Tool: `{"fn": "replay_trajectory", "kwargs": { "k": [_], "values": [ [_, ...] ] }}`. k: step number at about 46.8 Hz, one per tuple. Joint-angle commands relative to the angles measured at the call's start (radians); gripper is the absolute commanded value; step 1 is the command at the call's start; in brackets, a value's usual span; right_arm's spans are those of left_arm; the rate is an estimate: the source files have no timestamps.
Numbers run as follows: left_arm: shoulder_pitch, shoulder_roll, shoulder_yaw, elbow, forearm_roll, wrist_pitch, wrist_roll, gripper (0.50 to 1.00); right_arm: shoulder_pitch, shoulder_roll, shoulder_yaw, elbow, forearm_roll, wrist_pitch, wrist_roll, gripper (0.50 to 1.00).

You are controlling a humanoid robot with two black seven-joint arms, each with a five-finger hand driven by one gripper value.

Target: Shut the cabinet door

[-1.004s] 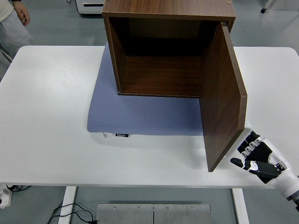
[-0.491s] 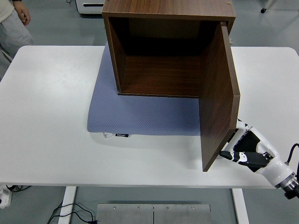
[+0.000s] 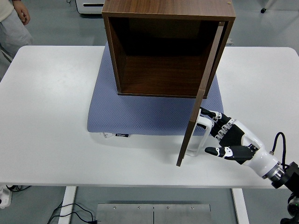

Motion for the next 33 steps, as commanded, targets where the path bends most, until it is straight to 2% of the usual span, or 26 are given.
{"fn": "replay_trajectory", "kwargs": {
  "k": [1,28,33],
  "values": [
    [0.0,0.0,0.0,0.0,0.0,0.0,0.0,1.0,0.016,0.002,-0.019,-0.003,0.0,0.0,0.0,1.0],
    [0.0,0.0,0.0,0.0,0.0,0.0,0.0,1.0,0.201,0.008,-0.128,-0.089,0.009,-0.002,-0.001,1.0],
    [0.0,0.0,0.0,0.0,0.0,0.0,0.0,1.0,0.236,0.028,-0.153,-0.099,0.011,-0.002,-0.001,1.0]
  ]
}}
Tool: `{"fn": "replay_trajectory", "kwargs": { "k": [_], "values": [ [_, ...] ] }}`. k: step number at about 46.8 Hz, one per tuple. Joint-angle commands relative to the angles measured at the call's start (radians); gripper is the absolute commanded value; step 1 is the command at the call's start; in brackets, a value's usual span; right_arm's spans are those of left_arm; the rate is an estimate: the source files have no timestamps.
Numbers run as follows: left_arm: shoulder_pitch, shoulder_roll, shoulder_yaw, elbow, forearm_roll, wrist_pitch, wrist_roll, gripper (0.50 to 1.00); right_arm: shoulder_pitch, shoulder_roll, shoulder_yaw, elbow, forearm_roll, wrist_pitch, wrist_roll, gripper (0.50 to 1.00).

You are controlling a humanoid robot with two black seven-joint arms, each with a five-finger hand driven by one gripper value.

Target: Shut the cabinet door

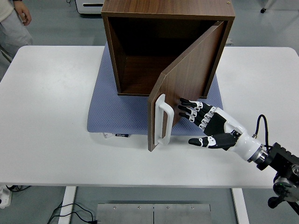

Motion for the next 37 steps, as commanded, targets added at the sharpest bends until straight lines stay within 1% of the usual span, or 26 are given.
{"fn": "replay_trajectory", "kwargs": {
  "k": [1,9,20,37],
  "values": [
    [0.0,0.0,0.0,0.0,0.0,0.0,0.0,1.0,0.035,0.015,-0.013,-0.006,0.003,0.0,-0.001,1.0],
    [0.0,0.0,0.0,0.0,0.0,0.0,0.0,1.0,0.1,0.055,-0.053,-0.065,0.012,-0.001,-0.004,1.0],
    [0.0,0.0,0.0,0.0,0.0,0.0,0.0,1.0,0.149,0.112,-0.08,-0.124,0.015,0.0,-0.01,1.0],
    [0.0,0.0,0.0,0.0,0.0,0.0,0.0,1.0,0.224,0.154,-0.139,-0.21,0.015,0.002,-0.012,1.0]
  ]
}}
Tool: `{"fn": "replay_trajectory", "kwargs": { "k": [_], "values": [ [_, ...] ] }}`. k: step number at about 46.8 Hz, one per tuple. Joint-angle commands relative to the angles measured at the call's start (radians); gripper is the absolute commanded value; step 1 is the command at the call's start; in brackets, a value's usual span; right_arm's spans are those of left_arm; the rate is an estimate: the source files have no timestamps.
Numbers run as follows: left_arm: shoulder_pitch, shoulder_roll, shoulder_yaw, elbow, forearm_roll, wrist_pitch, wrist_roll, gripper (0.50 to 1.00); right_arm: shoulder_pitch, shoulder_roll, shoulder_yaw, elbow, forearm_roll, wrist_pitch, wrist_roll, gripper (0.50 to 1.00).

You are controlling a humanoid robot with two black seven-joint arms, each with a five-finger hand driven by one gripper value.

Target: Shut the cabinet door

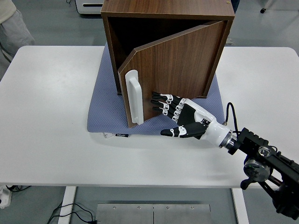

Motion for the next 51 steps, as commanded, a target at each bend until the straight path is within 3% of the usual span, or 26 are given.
{"fn": "replay_trajectory", "kwargs": {
  "k": [1,34,51],
  "values": [
    [0.0,0.0,0.0,0.0,0.0,0.0,0.0,1.0,0.013,0.012,-0.008,-0.019,0.0,0.001,0.0,1.0],
    [0.0,0.0,0.0,0.0,0.0,0.0,0.0,1.0,0.179,0.101,-0.013,-0.155,0.096,-0.014,-0.012,1.0],
    [0.0,0.0,0.0,0.0,0.0,0.0,0.0,1.0,0.286,0.133,-0.005,-0.258,0.224,-0.067,-0.026,1.0]
  ]
}}
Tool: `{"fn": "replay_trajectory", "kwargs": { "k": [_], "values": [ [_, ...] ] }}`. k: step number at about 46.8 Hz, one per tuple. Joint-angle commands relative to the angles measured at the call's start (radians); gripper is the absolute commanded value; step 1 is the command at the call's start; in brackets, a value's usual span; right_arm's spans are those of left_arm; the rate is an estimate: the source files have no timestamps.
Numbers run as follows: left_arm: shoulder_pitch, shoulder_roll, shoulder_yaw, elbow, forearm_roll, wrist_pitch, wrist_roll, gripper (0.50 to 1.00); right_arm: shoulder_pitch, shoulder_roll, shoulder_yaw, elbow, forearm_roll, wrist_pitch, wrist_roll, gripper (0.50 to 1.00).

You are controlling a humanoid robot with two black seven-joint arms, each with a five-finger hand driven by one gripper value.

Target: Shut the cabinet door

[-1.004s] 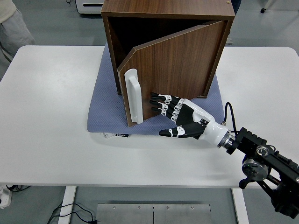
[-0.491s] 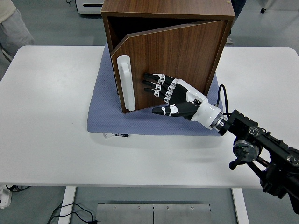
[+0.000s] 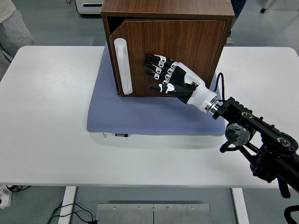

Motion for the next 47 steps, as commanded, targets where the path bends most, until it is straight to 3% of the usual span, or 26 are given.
{"fn": "replay_trajectory", "kwargs": {
  "k": [1,23,38,47],
  "values": [
    [0.0,0.0,0.0,0.0,0.0,0.0,0.0,1.0,0.019,0.0,0.001,-0.01,0.025,-0.011,-0.001,1.0],
    [0.0,0.0,0.0,0.0,0.0,0.0,0.0,1.0,-0.007,-0.011,0.053,-0.004,0.087,-0.086,-0.002,1.0],
    [0.0,0.0,0.0,0.0,0.0,0.0,0.0,1.0,-0.062,-0.061,0.028,0.079,0.005,0.026,0.001,1.0],
    [0.0,0.0,0.0,0.0,0.0,0.0,0.0,1.0,-0.105,-0.122,0.021,0.157,-0.01,0.059,0.004,1.0]
  ]
}}
